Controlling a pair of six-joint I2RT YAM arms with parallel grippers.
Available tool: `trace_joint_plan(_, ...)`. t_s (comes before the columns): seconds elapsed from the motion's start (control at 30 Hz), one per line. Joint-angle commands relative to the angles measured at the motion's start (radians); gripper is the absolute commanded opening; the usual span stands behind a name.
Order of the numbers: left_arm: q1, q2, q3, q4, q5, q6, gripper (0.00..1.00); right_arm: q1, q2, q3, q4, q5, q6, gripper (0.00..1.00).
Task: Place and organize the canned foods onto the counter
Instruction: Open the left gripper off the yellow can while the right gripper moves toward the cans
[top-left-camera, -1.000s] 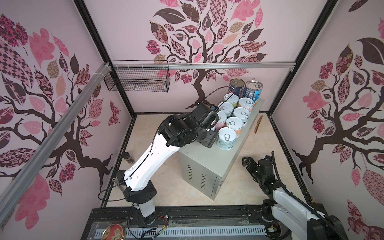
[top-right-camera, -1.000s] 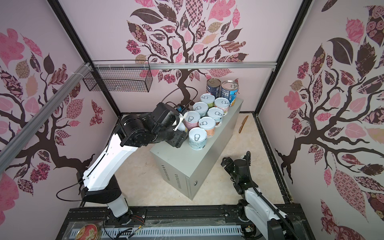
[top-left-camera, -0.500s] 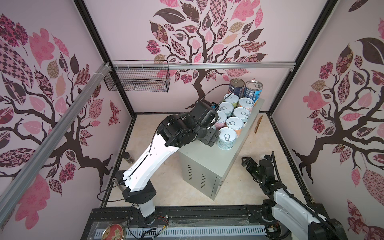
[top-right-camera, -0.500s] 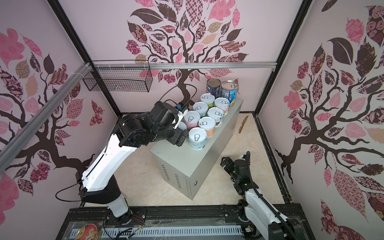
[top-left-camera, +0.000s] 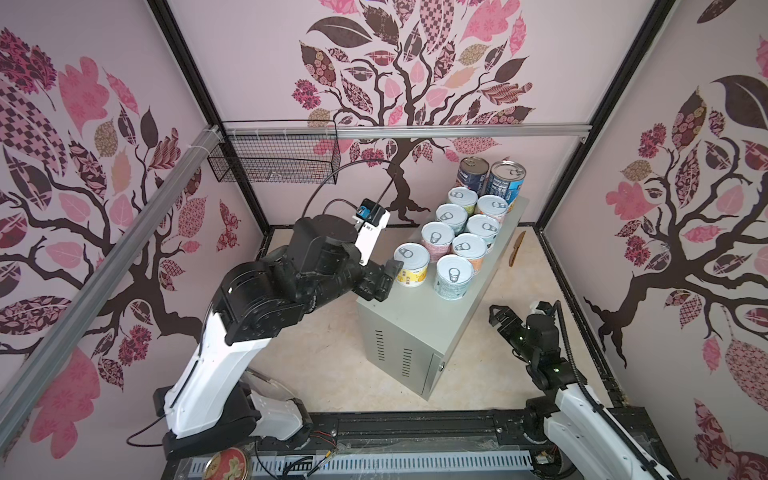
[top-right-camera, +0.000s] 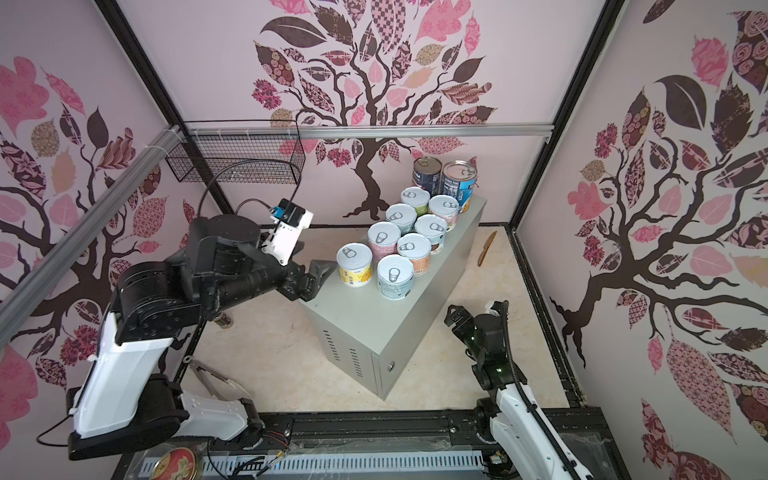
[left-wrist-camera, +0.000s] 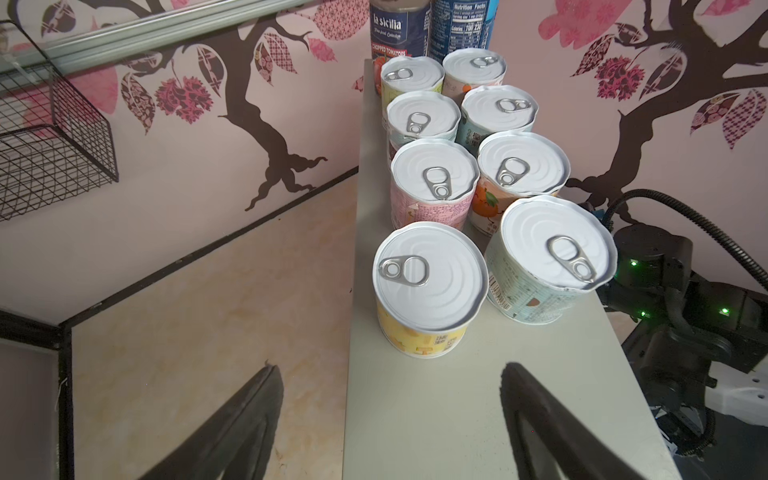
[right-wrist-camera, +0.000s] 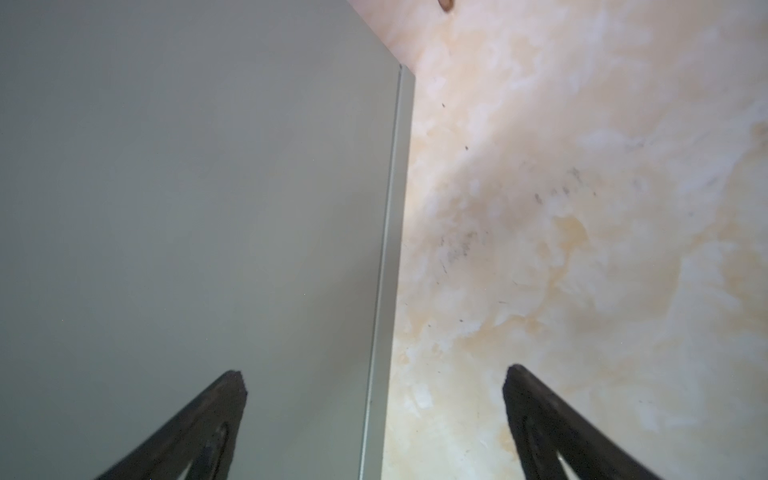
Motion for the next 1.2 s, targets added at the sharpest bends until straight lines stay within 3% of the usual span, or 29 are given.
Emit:
trace_joint_plan(0.0,-0.004,-0.057,-0.107,0.08,0.019,0.003,0.79,0.004,-0.101,0.07,-0.09,0.03,-0.058,1.0)
trace_joint_plan(0.2,0.003,-0.178,-0.322,0.188,0.01,0.015,0.61,0.007,-0.158,0.222,-0.193,-0.003,-0.141,0.95)
trace_joint_plan(0.37,0.059,-0.233,-0.447,0.29,0.095,0.033,0.53,0.007,-0.178,0.354,-0.244,-0.031,-0.209,0.91)
trace_joint_plan(0.53,0.138,-0.29,-0.572,0.415,0.258,0.065,0.48,0.017,-0.165,0.445,-0.25,-0.164,-0.29,0.87)
trace_joint_plan(0.8,0.142,-0.298,-0.665,0.544,0.411,0.09,0.45,0.034,-0.11,0.601,-0.319,-0.325,-0.414,0.84)
trace_joint_plan(1.0,0.141,-0.284,-0.703,0.597,0.417,0.099,0.43,0.059,-0.083,0.703,-0.411,-0.357,-0.492,0.81)
trace_joint_plan(1.17,0.142,-0.265,-0.725,0.632,0.418,0.097,0.41,0.061,-0.056,0.699,-0.38,-0.473,-0.472,0.77)
